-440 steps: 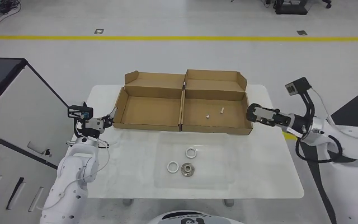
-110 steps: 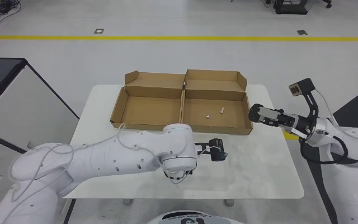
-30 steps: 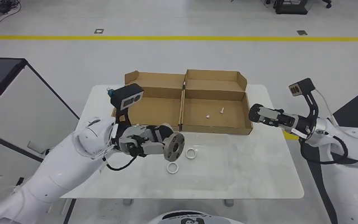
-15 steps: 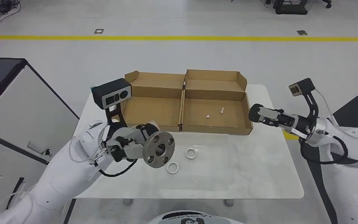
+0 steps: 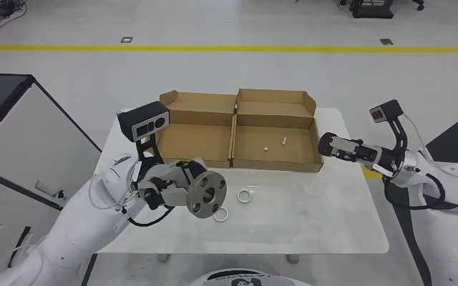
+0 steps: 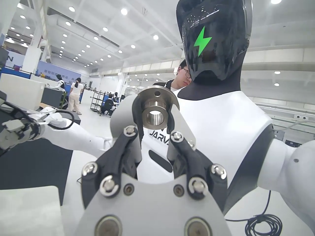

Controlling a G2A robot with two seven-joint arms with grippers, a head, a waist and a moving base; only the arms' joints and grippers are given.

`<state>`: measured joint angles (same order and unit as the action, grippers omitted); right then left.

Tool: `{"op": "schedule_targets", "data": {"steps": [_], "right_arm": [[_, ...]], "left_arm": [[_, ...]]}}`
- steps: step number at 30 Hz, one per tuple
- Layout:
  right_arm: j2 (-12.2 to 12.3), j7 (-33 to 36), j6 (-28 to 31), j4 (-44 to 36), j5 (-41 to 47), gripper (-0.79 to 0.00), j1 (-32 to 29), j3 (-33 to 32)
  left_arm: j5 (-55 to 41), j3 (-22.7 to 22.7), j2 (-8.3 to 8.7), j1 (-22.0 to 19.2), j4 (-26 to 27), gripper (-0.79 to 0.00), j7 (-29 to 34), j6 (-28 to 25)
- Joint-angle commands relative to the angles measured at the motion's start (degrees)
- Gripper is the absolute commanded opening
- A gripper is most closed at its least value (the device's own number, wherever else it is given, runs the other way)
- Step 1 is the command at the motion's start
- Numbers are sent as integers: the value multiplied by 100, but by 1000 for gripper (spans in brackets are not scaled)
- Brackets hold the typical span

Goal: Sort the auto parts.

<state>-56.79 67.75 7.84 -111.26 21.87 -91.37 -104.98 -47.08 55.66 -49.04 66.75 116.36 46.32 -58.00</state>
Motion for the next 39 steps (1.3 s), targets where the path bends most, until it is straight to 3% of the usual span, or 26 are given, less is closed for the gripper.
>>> {"op": "schedule_targets", "data": {"steps": [1,9,24,39], "right_arm": [[0,0,0,0,0,0,0,0],[0,0,0,0,0,0,0,0],[0,0,0,0,0,0,0,0],[0,0,0,0,0,0,0,0]], "left_arm": [[0,0,0,0,0,-785,0,0],[-86,35,-41,88,177,-785,-157,43],[-1512,-24,-236,131,475,-785,51,54],[-2200,280,-509,336,312,-785,388,391]]}}
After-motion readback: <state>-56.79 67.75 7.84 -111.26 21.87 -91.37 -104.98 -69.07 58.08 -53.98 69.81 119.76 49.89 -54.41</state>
